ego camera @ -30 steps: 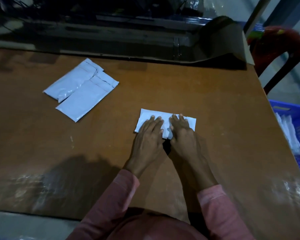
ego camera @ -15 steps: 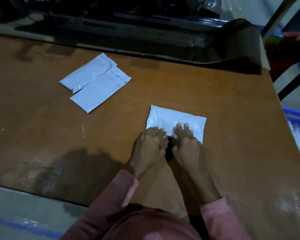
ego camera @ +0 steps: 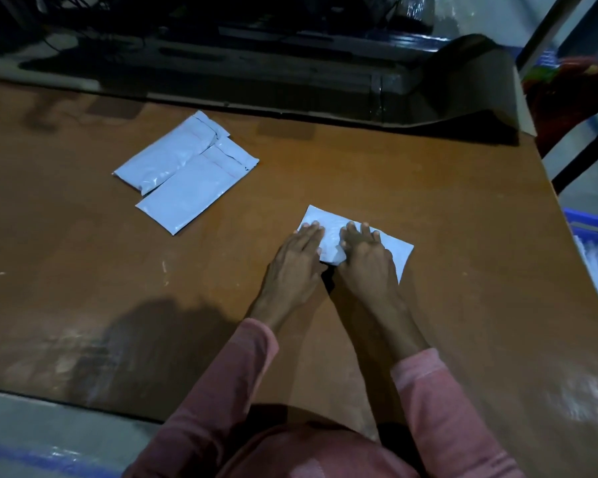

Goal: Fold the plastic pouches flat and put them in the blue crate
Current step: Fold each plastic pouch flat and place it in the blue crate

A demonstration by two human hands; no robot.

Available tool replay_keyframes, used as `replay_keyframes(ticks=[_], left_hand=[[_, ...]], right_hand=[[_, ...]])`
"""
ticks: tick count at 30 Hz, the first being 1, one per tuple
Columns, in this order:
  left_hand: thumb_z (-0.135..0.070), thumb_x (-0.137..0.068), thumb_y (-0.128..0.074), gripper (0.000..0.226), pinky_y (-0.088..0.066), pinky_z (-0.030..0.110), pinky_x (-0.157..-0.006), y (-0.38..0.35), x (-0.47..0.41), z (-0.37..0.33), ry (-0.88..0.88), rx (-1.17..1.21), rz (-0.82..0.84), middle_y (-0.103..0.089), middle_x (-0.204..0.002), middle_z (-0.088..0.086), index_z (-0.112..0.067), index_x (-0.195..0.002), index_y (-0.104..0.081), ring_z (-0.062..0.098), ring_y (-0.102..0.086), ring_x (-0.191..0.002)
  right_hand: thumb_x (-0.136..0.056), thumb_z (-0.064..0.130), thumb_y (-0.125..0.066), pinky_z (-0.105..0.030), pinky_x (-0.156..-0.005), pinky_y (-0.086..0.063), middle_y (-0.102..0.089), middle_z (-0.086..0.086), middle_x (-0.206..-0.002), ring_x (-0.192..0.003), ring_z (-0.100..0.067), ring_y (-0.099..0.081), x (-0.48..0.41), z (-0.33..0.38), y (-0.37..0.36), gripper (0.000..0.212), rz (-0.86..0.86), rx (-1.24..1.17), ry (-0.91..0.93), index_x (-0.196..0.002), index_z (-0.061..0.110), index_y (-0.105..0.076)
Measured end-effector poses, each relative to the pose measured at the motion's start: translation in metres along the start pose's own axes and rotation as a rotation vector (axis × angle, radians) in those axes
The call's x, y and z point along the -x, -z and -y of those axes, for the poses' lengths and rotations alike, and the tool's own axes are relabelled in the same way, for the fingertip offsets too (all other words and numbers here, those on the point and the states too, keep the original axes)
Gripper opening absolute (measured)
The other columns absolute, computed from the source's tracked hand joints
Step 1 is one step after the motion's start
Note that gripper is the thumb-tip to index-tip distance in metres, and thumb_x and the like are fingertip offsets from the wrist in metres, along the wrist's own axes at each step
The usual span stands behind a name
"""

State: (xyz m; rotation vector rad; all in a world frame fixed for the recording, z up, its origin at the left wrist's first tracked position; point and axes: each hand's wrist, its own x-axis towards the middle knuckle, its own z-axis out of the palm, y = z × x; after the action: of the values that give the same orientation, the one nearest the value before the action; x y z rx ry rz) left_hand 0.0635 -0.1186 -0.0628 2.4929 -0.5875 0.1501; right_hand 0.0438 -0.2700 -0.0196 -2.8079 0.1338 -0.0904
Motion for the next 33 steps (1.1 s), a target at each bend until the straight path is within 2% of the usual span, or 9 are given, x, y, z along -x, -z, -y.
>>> replay_keyframes(ticks=[5, 8, 12, 20, 23, 26, 28, 30, 33], left_hand=[[-0.005, -0.095, -0.049, 0.051, -0.038, 0.037, -0.118, 0.010, -0.010, 0.002, 0.026, 0.066, -0.009, -0.053, -0.151, 0.013, -0.004, -0.145, -0.055, 0.027, -0.047, -0.143], [-0.011, -0.101, -0.044, 0.046, -0.036, 0.039, -0.120, 0.016, -0.025, 0.002, 0.011, 0.058, -0.078, -0.054, -0.150, 0.015, -0.001, -0.145, -0.054, 0.028, -0.046, -0.144], [-0.006, -0.097, -0.042, 0.057, -0.022, 0.039, -0.127, 0.002, -0.026, 0.006, 0.002, 0.053, 0.021, -0.042, -0.160, 0.014, -0.002, -0.153, -0.042, 0.026, -0.033, -0.152], [-0.009, -0.091, -0.056, 0.062, -0.030, 0.040, -0.121, 0.013, -0.041, 0.010, 0.060, 0.084, 0.113, -0.047, -0.156, 0.009, -0.011, -0.152, -0.046, 0.027, -0.040, -0.146], [-0.008, -0.091, -0.056, 0.074, -0.010, 0.041, -0.127, 0.028, -0.057, 0.006, -0.025, 0.082, 0.250, -0.028, -0.167, 0.001, -0.020, -0.160, -0.032, 0.021, -0.016, -0.157], [-0.012, -0.092, -0.055, 0.081, 0.016, 0.044, -0.124, 0.037, -0.078, -0.007, -0.057, -0.019, 0.528, -0.008, -0.172, -0.005, -0.030, -0.163, -0.020, 0.014, 0.008, -0.158], [-0.015, -0.084, -0.063, 0.084, 0.021, 0.050, -0.121, 0.041, -0.093, -0.013, -0.075, -0.122, 0.630, -0.022, -0.169, 0.002, -0.028, -0.159, -0.028, 0.018, 0.000, -0.158], [-0.019, -0.073, -0.074, 0.086, 0.018, 0.054, -0.121, 0.044, -0.103, -0.017, -0.119, -0.219, 0.645, -0.045, -0.149, 0.006, -0.027, -0.151, -0.041, 0.025, -0.021, -0.150], [-0.040, -0.066, -0.085, 0.075, -0.002, 0.054, -0.124, 0.051, -0.112, -0.025, -0.168, -0.273, 0.646, -0.054, -0.131, 0.005, -0.027, -0.135, -0.056, 0.030, -0.034, -0.137]], right_hand=[[-0.081, 0.024, -0.034, -0.035, -0.066, -0.037, -0.060, -0.018, -0.127, -0.109, -0.040, -0.059, -0.012, -0.002, 0.008, 0.052, 0.051, 0.075, 0.021, -0.121, 0.009, -0.062], [-0.090, 0.029, -0.029, -0.044, -0.084, -0.050, -0.061, -0.025, -0.132, -0.118, -0.047, -0.058, -0.022, 0.003, 0.010, 0.056, -0.010, -0.041, 0.017, -0.128, 0.006, -0.063], [-0.093, -0.001, -0.050, -0.042, -0.115, -0.034, -0.057, -0.022, -0.142, -0.138, -0.038, -0.047, -0.016, 0.008, -0.008, 0.042, -0.046, -0.137, 0.018, -0.134, -0.002, -0.060], [-0.092, -0.007, -0.051, -0.043, -0.112, -0.039, -0.059, -0.020, -0.140, -0.136, -0.037, -0.050, -0.016, -0.001, 0.009, 0.041, -0.013, -0.266, 0.056, -0.130, -0.001, -0.064], [-0.089, -0.005, -0.055, -0.040, -0.110, -0.042, -0.064, -0.018, -0.135, -0.129, -0.036, -0.057, -0.008, -0.016, 0.025, 0.044, -0.051, -0.281, 0.035, -0.131, 0.004, -0.066], [-0.089, 0.001, -0.060, -0.037, -0.092, -0.052, -0.073, -0.014, -0.119, -0.108, -0.035, -0.067, -0.001, -0.033, 0.041, 0.034, -0.188, -0.301, -0.032, -0.119, 0.009, -0.074], [-0.092, 0.006, -0.063, -0.034, -0.090, -0.052, -0.073, -0.011, -0.120, -0.107, -0.029, -0.068, -0.001, -0.045, 0.053, 0.031, -0.206, -0.327, -0.090, -0.121, 0.011, -0.074], [-0.093, 0.017, -0.069, -0.029, -0.090, -0.049, -0.070, -0.008, -0.125, -0.111, -0.024, -0.067, -0.001, -0.057, 0.064, 0.034, -0.121, -0.309, -0.116, -0.127, 0.014, -0.070], [-0.088, 0.036, -0.077, -0.033, -0.099, -0.044, -0.058, -0.005, -0.142, -0.130, -0.024, -0.055, 0.004, -0.063, 0.078, 0.055, 0.059, -0.303, -0.093, -0.138, 0.018, -0.062]])
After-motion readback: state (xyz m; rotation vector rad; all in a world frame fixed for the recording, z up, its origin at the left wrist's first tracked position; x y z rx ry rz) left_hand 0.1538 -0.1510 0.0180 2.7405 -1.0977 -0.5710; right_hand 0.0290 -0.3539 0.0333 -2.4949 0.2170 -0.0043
